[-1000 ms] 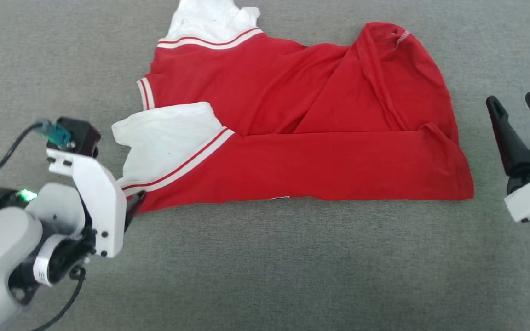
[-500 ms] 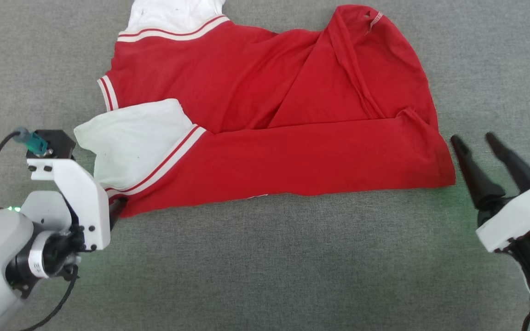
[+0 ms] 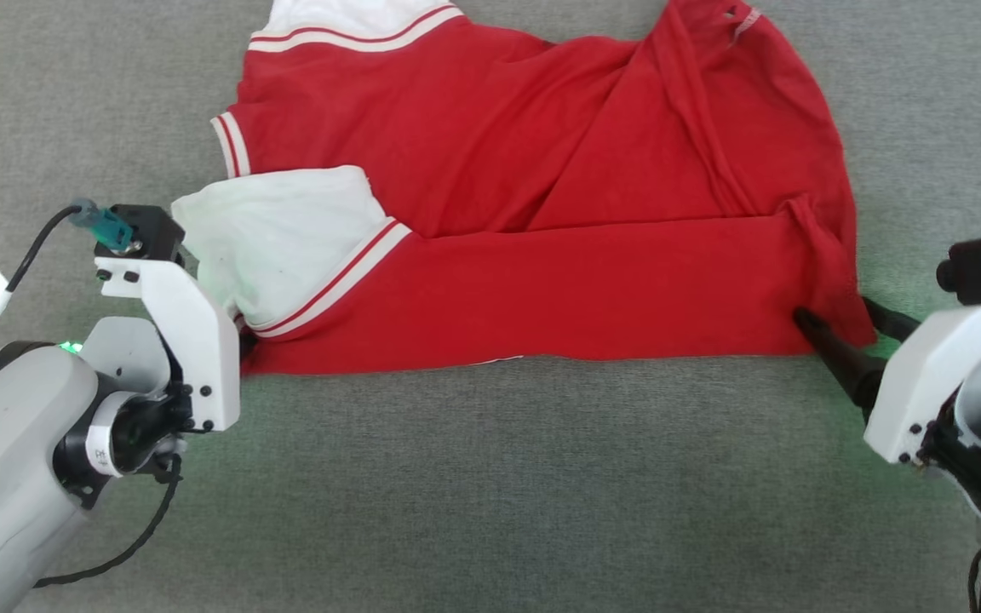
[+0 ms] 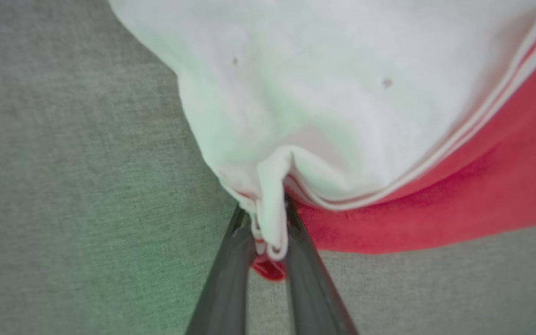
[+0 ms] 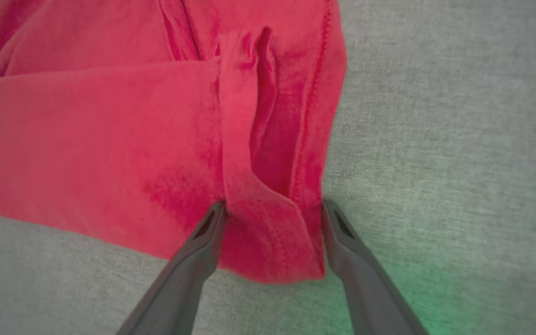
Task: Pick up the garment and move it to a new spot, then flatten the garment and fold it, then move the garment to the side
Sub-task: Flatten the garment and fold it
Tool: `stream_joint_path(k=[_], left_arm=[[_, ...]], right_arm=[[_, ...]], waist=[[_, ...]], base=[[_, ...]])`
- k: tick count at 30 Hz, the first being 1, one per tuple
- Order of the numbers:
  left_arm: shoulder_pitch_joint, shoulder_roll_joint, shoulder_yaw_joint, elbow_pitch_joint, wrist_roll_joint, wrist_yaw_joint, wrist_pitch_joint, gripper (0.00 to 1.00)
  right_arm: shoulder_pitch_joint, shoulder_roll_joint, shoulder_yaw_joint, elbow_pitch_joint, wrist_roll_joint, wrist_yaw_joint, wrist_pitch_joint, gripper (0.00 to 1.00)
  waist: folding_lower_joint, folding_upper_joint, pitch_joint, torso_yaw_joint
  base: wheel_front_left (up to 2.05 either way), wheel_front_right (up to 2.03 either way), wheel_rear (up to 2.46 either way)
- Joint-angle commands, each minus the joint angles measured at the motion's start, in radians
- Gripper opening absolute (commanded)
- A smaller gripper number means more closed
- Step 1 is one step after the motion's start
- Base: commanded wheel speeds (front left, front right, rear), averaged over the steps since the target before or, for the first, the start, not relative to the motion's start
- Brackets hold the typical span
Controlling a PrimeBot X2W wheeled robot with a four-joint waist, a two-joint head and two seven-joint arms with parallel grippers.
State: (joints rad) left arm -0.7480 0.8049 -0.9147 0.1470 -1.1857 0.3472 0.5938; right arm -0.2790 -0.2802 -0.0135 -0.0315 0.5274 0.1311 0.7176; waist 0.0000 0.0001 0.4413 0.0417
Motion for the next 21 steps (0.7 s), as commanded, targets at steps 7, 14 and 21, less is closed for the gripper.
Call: stream_joint_path(k=[7, 14, 21], left_arm=[[0.002, -0.05, -0.022, 0.059, 0.009, -0.027, -0.024, 0.0], [0.001, -0.026, 0.0, 0.054, -0.016, -0.049, -0.02, 0.0], [0.029, 0.069, 0.034, -0.084, -0.038, 0.014, 0.007, 0.0]], right_arm=[[-0.012, -0.004, 0.067, 0.08, -0.017, 0.0, 0.2, 0.0], [-0.073, -0.037, 0.045, -0.019, 0.054, 0.0, 0.295, 0.0], [-0.042, -0.083, -0.018, -0.139, 0.116, -0.001, 0.369, 0.0]], waist=[[0.0, -0.0001, 0.005, 0.022], [0.0, -0.0001, -0.01, 0.035], [0.0, -0.0001, -0.033, 0.043]], base=[[0.0, 0.0, 0.0], [0.0, 0.0, 0.0], [0.0, 0.0, 0.0]])
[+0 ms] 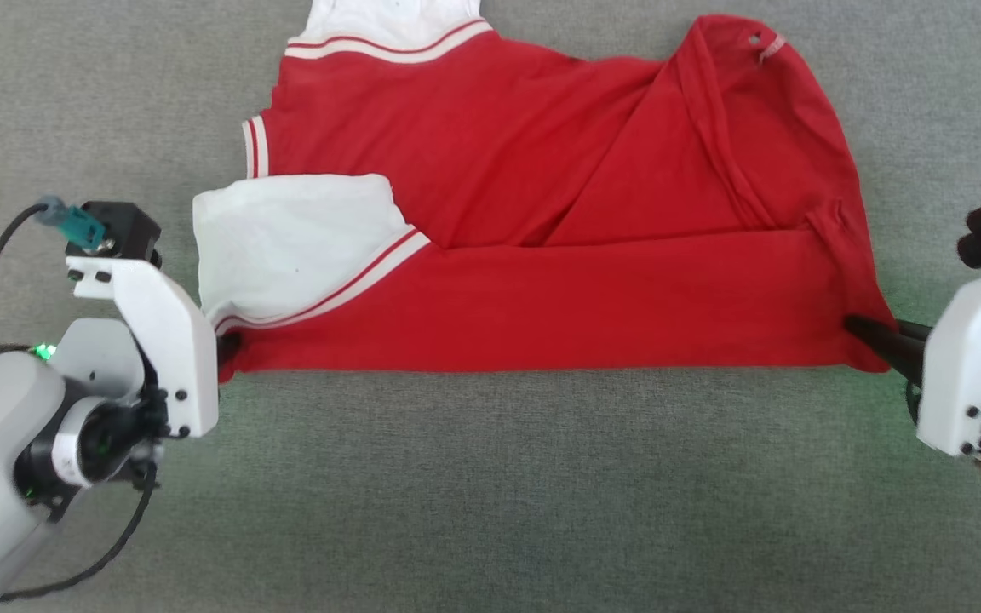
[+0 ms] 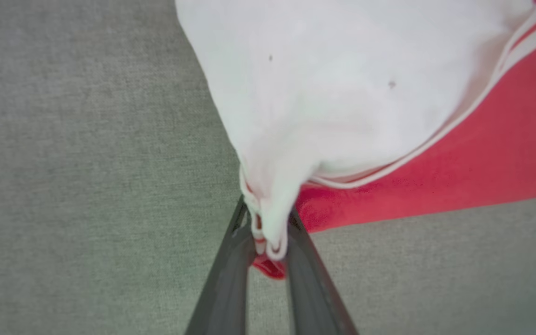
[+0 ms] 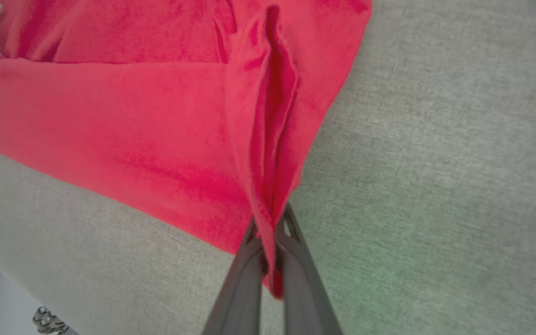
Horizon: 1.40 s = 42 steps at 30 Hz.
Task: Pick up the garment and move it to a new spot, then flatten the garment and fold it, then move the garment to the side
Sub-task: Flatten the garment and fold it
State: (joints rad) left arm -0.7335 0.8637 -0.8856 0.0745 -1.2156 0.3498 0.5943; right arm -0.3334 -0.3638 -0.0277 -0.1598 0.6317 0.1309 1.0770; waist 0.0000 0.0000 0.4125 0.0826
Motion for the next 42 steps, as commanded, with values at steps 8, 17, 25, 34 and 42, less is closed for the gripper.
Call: stream_joint_path(k=[8, 17, 25, 34, 42], left_arm=[[0.119, 0.125, 0.027, -0.243, -0.036, 0.142, 0.003, 0.0], [0.24, 0.115, -0.003, -0.282, -0.075, 0.191, -0.02, 0.0], [0.21, 0.099, -0.001, -0.172, -0.068, 0.156, -0.023, 1.0], [0.136, 0.226, 0.051, -0.293, -0.04, 0.197, 0.026, 1.0], [-0.035, 0.303, 0.087, -0.317, 0.033, 0.175, 0.125, 1.0]], right_arm=[[0.13, -0.015, -0.107, -0.158, 0.045, 0.0, 0.097, 0.0], [0.254, 0.064, -0.142, -0.175, 0.008, 0.0, 0.076, 0.0], [0.248, 0.083, -0.069, -0.057, -0.008, 0.0, -0.051, 1.0], [0.234, 0.094, -0.099, -0.134, 0.0, 0.0, -0.173, 1.0], [0.162, 0.155, -0.103, -0.202, -0.025, 0.0, -0.413, 1.0]], waist=[[0.0, 0.0, -0.016, 0.01], [0.0, 0.0, -0.006, 0.005], [0.0, 0.0, -0.018, -0.01], [0.0, 0.0, -0.033, -0.047], [0.0, 0.0, -0.012, -0.124]], base=[[0.0, 0.0, 0.0], [0.0, 0.0, 0.0], [0.0, 0.0, 0.0], [0.0, 0.0, 0.0], [0.0, 0.0, 0.0]])
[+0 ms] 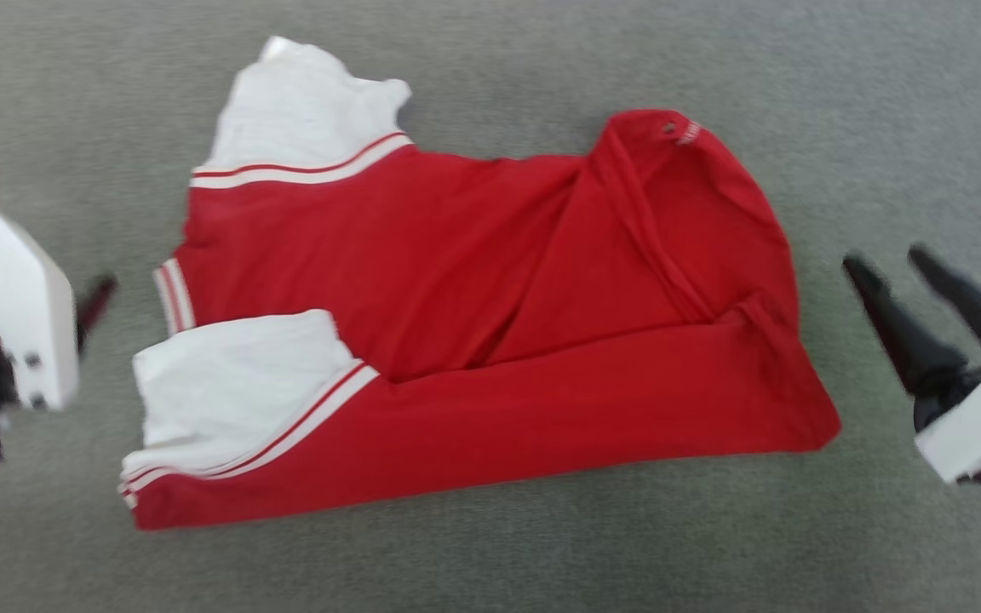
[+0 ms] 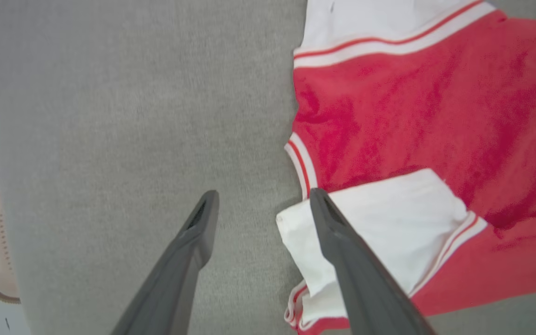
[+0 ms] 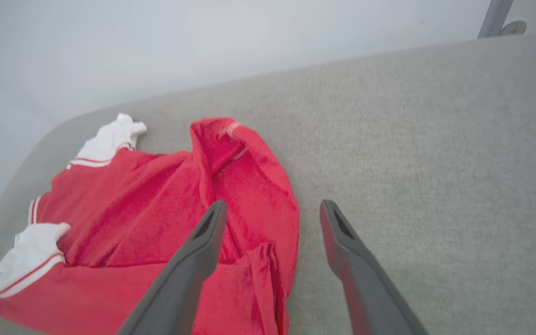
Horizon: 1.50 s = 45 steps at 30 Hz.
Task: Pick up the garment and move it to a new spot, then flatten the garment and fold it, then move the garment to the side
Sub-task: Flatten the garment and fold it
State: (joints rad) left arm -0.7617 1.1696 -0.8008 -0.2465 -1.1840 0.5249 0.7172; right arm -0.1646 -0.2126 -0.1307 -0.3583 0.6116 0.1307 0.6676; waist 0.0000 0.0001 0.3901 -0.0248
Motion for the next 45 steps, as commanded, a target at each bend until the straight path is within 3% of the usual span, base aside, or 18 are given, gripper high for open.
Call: stream_joint_path(k=[1, 9, 14, 19, 27, 33, 34, 35, 39, 45], left_arm=[[-0.032, -0.009, 0.002, 0.017, 0.018, -0.015, 0.01, 1.0], [-0.262, -0.115, -0.008, 0.233, 0.138, -0.157, 0.038, 1.0], [-0.382, -0.185, -0.035, 0.415, 0.196, -0.248, 0.059, 1.0], [-0.473, -0.244, -0.05, 0.585, 0.242, -0.306, 0.047, 1.0], [-0.534, -0.352, -0.059, 0.809, 0.215, -0.32, 0.091, 1.0], [-0.513, -0.429, -0.078, 0.914, 0.172, -0.276, 0.207, 1.0], [-0.497, -0.446, -0.091, 0.931, 0.154, -0.266, 0.265, 0.44], [-0.486, -0.461, -0.106, 0.941, 0.14, -0.258, 0.318, 0.0], [-0.5, -0.512, -0.117, 0.928, 0.118, -0.235, 0.394, 0.0], [-0.551, -0.567, -0.108, 0.892, 0.136, -0.269, 0.322, 0.0]], right_arm=[[-0.02, 0.012, 0.004, -0.006, -0.01, 0.0, -0.04, 1.0], [-0.117, 0.06, 0.067, 0.039, -0.028, 0.0, -0.309, 1.0], [-0.158, 0.052, 0.141, 0.091, -0.014, 0.0, -0.378, 1.0], [-0.212, 0.02, 0.206, 0.137, 0.001, 0.0, -0.418, 1.0], [-0.29, -0.036, 0.248, 0.198, 0.032, 0.0, -0.438, 1.0], [-0.359, -0.074, 0.305, 0.238, 0.061, 0.0, -0.389, 1.0], [-0.375, -0.078, 0.313, 0.252, 0.067, 0.0, -0.373, 1.0], [-0.393, -0.087, 0.327, 0.261, 0.068, 0.0, -0.352, 1.0], [-0.471, -0.115, 0.383, 0.3, 0.073, 0.0, -0.248, 1.0], [-0.652, -0.126, 0.487, 0.373, 0.099, 0.0, -0.054, 1.0]], waist=[[0.0, -0.0001, 0.017, -0.028], [0.0, -0.0001, 0.088, -0.13], [0.0, -0.0001, 0.136, -0.186], [0.0, -0.0001, 0.182, -0.234], [0.0, -0.0001, 0.237, -0.251], [0.0, -0.0001, 0.253, -0.246], [0.0, -0.0001, 0.253, -0.243], [0.0, -0.0001, 0.253, -0.238], [0.0, -0.0001, 0.258, -0.216], [0.0, -0.0001, 0.265, -0.178]], base=[[0.0, 0.0, 0.0], [0.0, 0.0, 0.0], [0.0, 0.0, 0.0], [0.0, 0.0, 0.0], [0.0, 0.0, 0.0], [0.0, 0.0, 0.0], [0.0, 0.0, 0.0], [0.0, 0.0, 0.0], [0.0, 0.0, 0.0], [0.0, 0.0, 0.0]])
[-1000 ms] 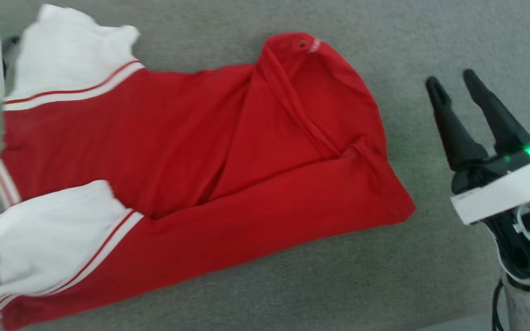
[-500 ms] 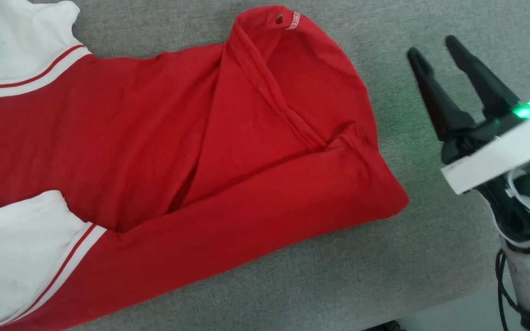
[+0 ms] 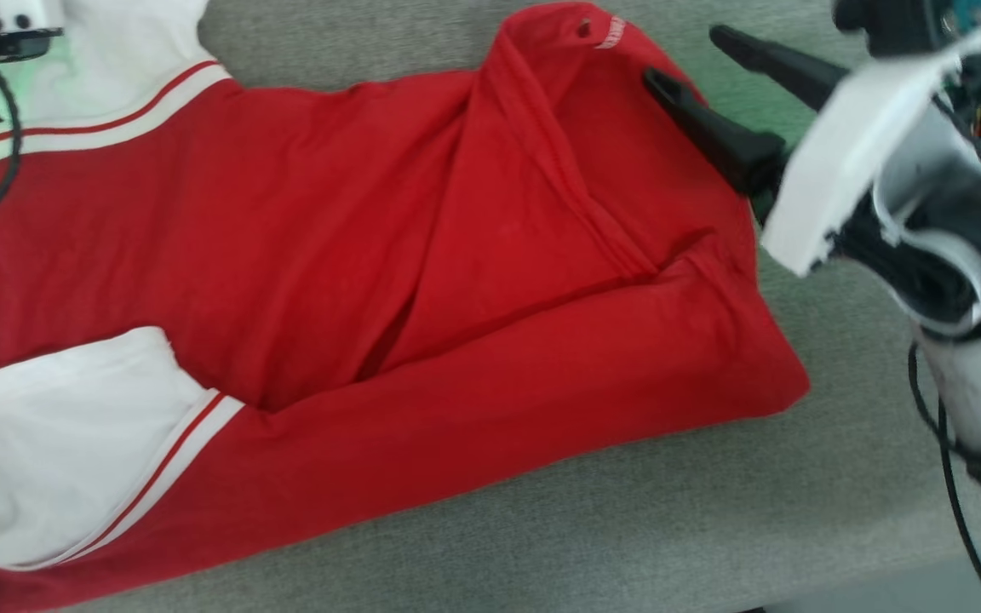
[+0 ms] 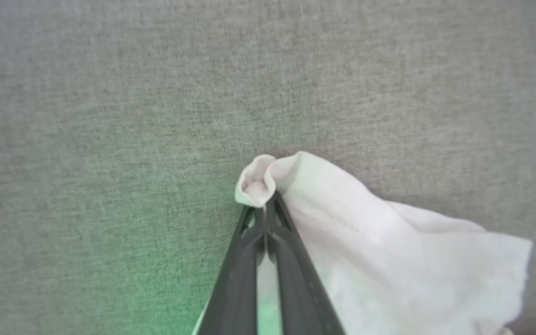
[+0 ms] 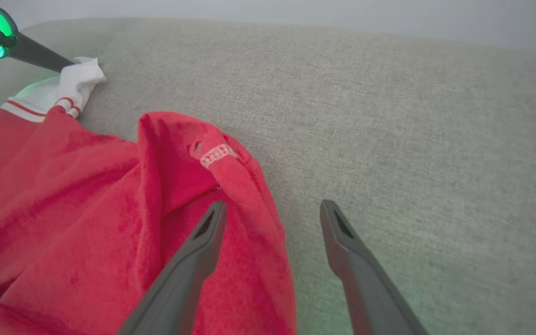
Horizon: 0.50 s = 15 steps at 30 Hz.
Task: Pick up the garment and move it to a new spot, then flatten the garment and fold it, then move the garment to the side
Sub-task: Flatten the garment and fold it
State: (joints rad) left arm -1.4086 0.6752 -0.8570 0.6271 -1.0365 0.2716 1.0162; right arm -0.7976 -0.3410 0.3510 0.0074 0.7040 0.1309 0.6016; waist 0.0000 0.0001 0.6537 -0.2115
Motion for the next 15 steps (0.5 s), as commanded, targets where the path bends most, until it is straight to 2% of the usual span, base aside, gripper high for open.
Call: stream_joint_path(k=[1, 8, 12, 13, 14, 15], left_arm=[[0.091, -0.082, -0.053, 0.021, -0.011, -0.019, 0.02, 0.0], [0.061, -0.13, -0.046, 0.043, -0.003, -0.042, -0.036, 0.0], [0.05, -0.152, -0.043, 0.064, 0.002, -0.053, -0.069, 0.0], [0.051, -0.156, -0.043, 0.07, 0.002, -0.056, -0.076, 0.0], [0.049, -0.16, -0.043, 0.073, 0.006, -0.059, -0.088, 0.0], [0.047, -0.162, -0.036, 0.076, 0.004, -0.064, -0.107, 0.0]], right_arm=[[-0.046, 0.001, 0.019, 0.022, 0.002, 0.0, 0.036, 1.0], [-0.189, 0.01, 0.121, 0.134, -0.036, 0.0, 0.201, 1.0], [-0.237, 0.034, 0.169, 0.226, -0.032, 0.0, 0.25, 1.0], [-0.247, 0.04, 0.179, 0.244, -0.029, 0.0, 0.248, 0.38], [-0.257, 0.04, 0.191, 0.258, -0.028, 0.0, 0.241, 0.0], [-0.263, 0.04, 0.194, 0.267, -0.021, 0.0, 0.229, 0.0]], waist=[[0.0, -0.0001, 0.001, 0.014], [0.0, -0.0001, 0.003, 0.053], [0.0, -0.0001, 0.002, 0.069], [0.0, -0.0001, 0.001, 0.073], [0.0, -0.0001, -0.001, 0.079], [0.0, -0.0001, -0.004, 0.084]], base=[[0.0, 0.0, 0.0], [0.0, 0.0, 0.0], [0.0, 0.0, 0.0], [0.0, 0.0, 0.0], [0.0, 0.0, 0.0], [0.0, 0.0, 0.0]])
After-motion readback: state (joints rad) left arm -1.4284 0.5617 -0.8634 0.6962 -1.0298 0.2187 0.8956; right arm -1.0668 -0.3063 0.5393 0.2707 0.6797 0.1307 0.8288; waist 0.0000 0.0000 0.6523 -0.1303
